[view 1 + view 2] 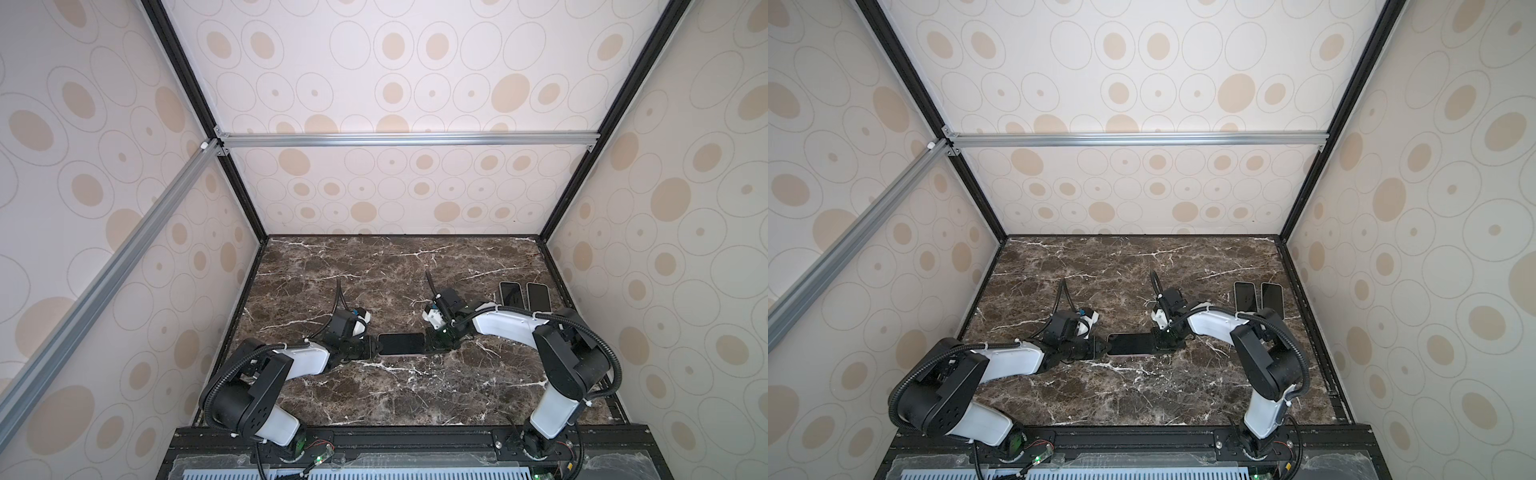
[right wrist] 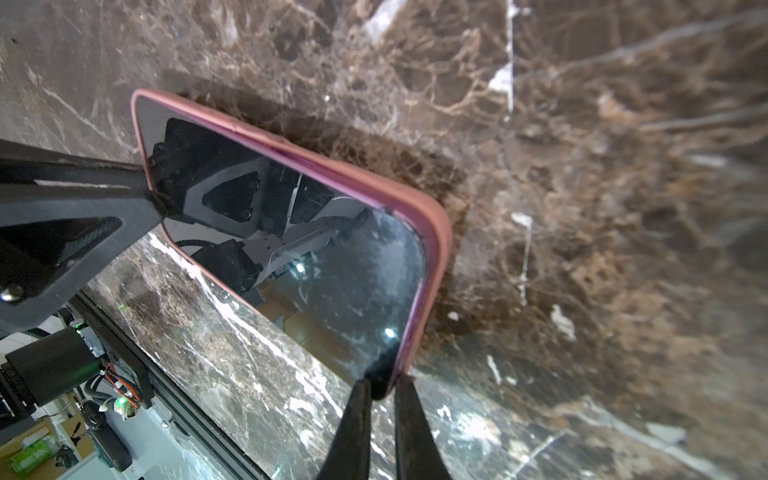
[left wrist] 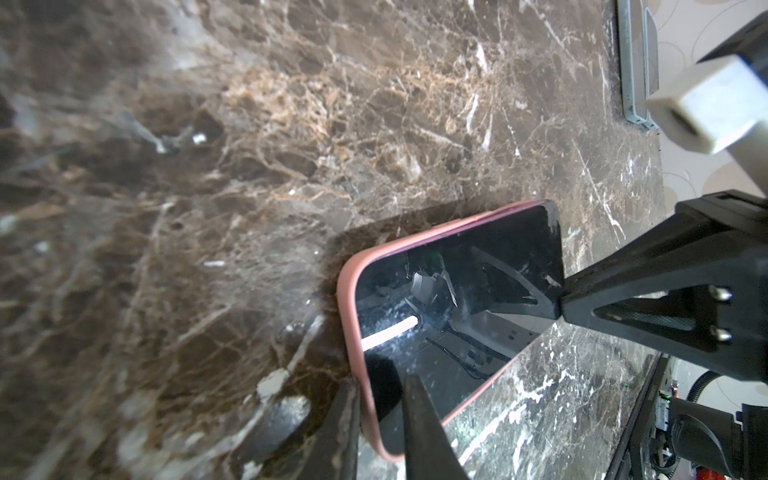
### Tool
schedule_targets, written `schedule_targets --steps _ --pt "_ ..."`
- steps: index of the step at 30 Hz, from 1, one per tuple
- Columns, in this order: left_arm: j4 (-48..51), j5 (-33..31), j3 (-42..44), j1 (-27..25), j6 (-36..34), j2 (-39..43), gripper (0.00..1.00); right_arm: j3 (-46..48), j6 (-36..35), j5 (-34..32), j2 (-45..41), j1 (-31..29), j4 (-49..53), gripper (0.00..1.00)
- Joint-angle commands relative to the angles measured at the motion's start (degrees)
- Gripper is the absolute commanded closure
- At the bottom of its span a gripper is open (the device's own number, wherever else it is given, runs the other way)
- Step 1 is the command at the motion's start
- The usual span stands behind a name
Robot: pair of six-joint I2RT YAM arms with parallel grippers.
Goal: Put the phone into the phone case
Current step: 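Press along the pink case rim with both grippers to seat the phone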
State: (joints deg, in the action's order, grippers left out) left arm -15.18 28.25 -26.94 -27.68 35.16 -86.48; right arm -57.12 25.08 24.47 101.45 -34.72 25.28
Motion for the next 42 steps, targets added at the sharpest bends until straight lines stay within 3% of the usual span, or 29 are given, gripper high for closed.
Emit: schedule_targets --steps 1,16,33,38,42 --pt "3.22 3.57 0.18 -1.32 -0.7 -2.73 0.8 2.2 -0.13 -4.05 7.91 -3.2 -5.16 0.88" --pt "3.26 3.68 0.63 -1.41 -0.8 -2.64 0.8 -0.96 1.11 -10.81 14.46 -6.19 -3.68 0.88" --pt "5.24 0.9 0.58 -1.41 -0.88 -0.32 0.8 -3.81 -0.72 -26.23 13.8 -8.52 5.42 0.87" --pt "6.24 -1.0 0.67 -1.38 -0.78 1.16 0.8 -4.81 -1.91 -26.4 11.25 -8.53 7.19 0.83" --pt "6.76 -3.03 0.68 -1.3 -0.75 3.03 0.76 -5.44 -3.26 -22.13 6.01 -6.31 8.04 0.79"
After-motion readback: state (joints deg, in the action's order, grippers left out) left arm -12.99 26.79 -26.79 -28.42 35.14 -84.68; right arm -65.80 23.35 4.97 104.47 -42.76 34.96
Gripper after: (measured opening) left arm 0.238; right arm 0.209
